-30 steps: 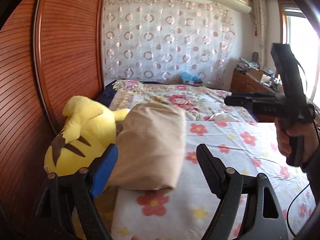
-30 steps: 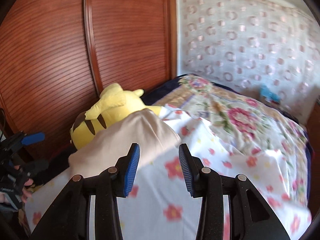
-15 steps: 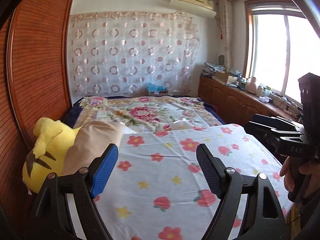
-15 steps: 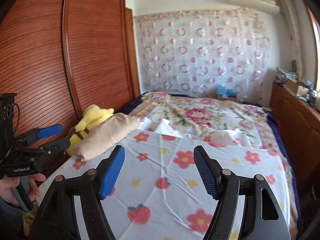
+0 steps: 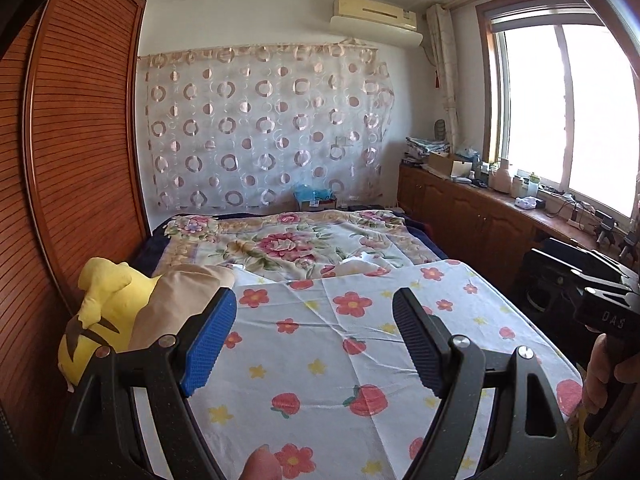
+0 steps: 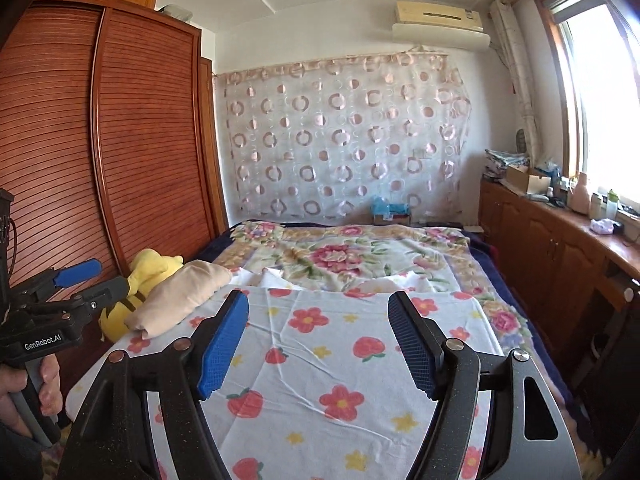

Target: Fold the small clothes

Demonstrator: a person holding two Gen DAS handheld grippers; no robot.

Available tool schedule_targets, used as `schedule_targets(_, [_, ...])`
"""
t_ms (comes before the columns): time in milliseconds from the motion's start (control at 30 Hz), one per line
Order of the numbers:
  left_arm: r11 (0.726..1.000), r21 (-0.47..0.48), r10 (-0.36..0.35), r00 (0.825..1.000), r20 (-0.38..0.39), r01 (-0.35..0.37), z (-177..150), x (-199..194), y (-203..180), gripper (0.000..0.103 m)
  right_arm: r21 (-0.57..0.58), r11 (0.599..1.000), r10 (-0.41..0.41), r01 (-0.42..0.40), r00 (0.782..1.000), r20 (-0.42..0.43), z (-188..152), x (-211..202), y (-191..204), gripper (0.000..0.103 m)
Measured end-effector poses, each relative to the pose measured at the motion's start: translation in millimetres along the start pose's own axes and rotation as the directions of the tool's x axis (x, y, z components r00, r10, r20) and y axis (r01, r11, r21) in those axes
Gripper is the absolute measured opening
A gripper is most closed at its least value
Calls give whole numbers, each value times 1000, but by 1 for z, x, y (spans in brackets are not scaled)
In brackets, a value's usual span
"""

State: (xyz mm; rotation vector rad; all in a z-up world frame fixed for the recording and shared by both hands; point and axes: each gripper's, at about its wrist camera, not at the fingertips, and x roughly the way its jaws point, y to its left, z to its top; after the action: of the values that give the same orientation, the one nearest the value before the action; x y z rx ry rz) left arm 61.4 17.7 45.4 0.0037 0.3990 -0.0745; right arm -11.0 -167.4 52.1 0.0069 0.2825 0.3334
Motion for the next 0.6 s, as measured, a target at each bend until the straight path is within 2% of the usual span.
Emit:
schedule_targets(33, [1000,-2,-1,1000,-3,1,-1,0,-1,81,1,1000,-3,3,1000,-1,-2,14,6,74])
schedule_targets(600, [1000,2,-8,1000,-1,8,-4,-2,-6,81,6,1000,-26,26,1000,6,-1,14,5,74])
